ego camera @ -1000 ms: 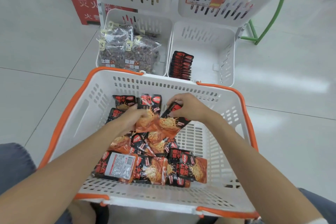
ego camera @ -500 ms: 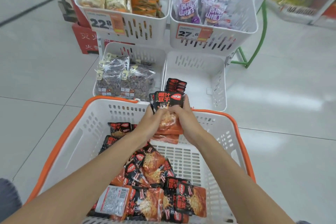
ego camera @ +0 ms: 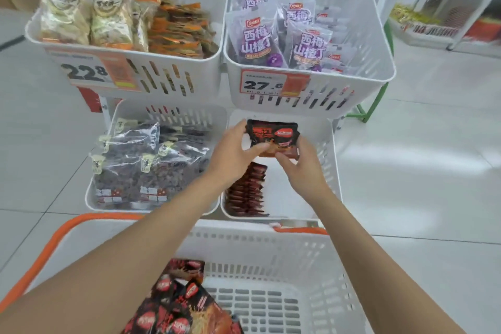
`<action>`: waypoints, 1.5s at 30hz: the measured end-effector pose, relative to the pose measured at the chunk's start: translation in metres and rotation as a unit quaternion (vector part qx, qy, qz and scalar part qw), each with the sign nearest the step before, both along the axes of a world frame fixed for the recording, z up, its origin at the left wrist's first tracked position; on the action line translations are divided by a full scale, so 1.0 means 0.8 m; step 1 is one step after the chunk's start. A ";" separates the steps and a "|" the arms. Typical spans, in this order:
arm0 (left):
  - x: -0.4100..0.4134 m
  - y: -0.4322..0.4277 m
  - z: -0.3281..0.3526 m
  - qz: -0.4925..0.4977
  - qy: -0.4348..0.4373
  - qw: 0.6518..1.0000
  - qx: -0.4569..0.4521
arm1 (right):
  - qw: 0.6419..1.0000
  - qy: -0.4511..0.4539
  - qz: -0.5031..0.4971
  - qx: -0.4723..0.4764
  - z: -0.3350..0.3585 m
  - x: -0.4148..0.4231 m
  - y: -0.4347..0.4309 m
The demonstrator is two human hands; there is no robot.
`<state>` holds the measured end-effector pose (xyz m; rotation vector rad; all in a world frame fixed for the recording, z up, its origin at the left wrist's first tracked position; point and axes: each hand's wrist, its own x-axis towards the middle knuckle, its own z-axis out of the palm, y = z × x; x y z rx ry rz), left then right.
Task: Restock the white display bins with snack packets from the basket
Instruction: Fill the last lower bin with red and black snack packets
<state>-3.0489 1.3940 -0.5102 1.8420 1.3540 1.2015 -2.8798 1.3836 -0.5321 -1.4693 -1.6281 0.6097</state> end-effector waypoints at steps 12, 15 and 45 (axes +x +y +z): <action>-0.057 0.057 -0.054 -0.026 0.402 0.915 0.005 | 0.906 0.086 0.196 -0.364 -0.039 -0.005 0.052; -0.054 0.053 -0.053 -0.007 0.416 0.909 0.031 | 0.904 0.136 0.182 -0.363 -0.044 -0.003 0.060; -0.052 0.008 -0.029 -0.036 0.334 0.942 0.026 | 0.970 0.053 0.071 -0.225 -0.023 -0.014 0.004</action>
